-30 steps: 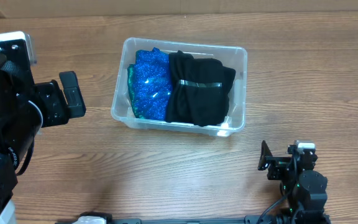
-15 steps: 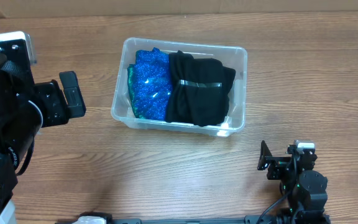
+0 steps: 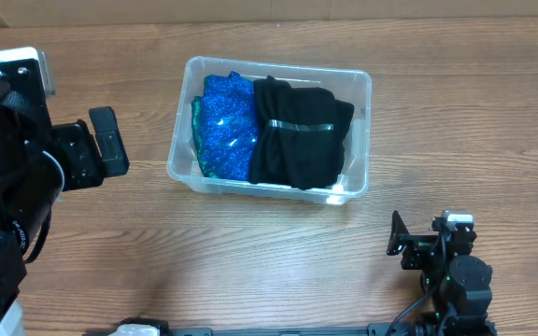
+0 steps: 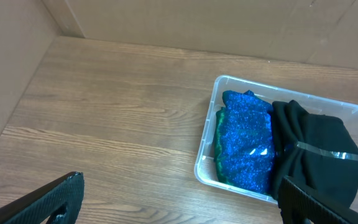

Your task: Pack container

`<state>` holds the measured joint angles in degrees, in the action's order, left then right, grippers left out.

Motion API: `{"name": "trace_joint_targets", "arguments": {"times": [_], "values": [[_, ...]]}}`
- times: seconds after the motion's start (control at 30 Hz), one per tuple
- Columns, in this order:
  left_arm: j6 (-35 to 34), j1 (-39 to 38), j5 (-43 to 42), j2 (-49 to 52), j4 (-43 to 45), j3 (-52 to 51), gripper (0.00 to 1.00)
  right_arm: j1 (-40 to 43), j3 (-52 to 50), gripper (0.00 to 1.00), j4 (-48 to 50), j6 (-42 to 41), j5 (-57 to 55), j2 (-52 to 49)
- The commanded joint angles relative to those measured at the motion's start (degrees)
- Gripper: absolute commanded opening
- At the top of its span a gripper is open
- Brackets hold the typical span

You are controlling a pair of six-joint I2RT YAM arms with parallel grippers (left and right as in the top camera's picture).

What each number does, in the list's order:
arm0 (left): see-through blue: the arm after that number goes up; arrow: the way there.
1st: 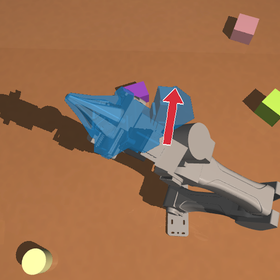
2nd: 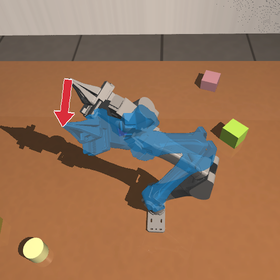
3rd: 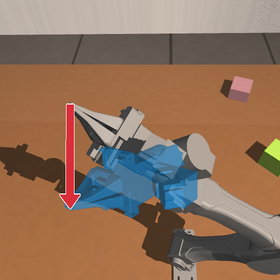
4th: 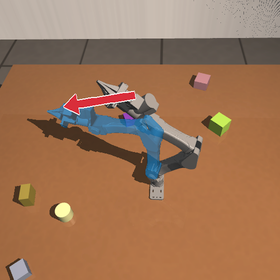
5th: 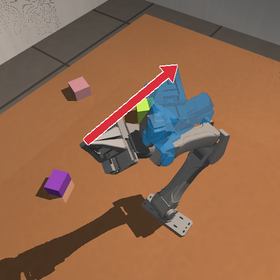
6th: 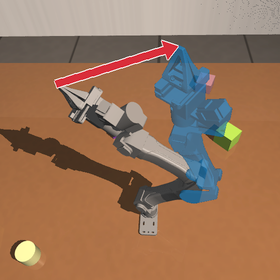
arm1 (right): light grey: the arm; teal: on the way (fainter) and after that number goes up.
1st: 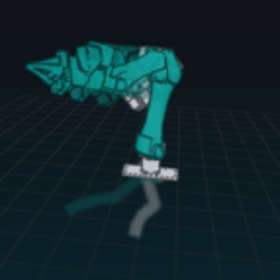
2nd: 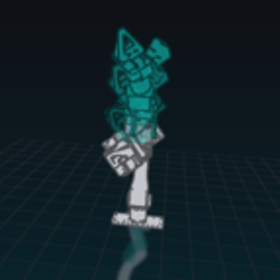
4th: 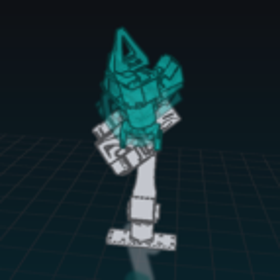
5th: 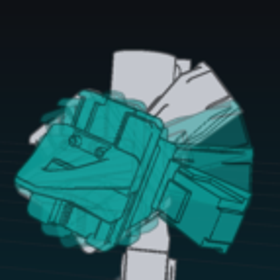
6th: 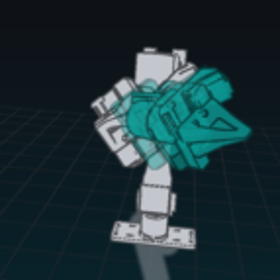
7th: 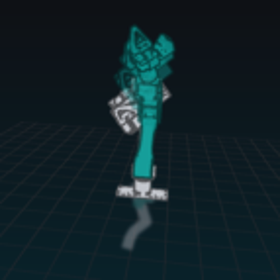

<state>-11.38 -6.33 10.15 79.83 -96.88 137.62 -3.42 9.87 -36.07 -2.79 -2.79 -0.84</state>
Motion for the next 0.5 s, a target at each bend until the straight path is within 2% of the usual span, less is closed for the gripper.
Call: {"name": "trace_joint_targets", "arguments": {"times": [0.0,0.07,0.17,0.3,0.47], "values": [[1.14,0.42,0.76,-1.29,0.11,-1.14,1.0,0.17,-1.03,1.0,0.02,-0.02,0.42,0.68],[2.14,0.42,2.38,-2.97,2.99,-4.15,1.0,0.17,-1.03,1.0,0.02,-0.02,0.42,0.68],[4.04,0.44,-1.05,-7.26,12.63,-12.94,1.0,0.17,-1.03,1.0,0.02,-0.02,0.42,0.68],[12.63,1.95,-11.72,-15.21,30.73,-30.73,1.0,0.17,-1.03,1.0,0.04,-0.02,0.39,0.68],[12.48,5.03,-17.4,-25.44,47.52,-52.02,1.0,0.17,-1.03,1.0,0.04,-0.02,0.42,0.68]]}}
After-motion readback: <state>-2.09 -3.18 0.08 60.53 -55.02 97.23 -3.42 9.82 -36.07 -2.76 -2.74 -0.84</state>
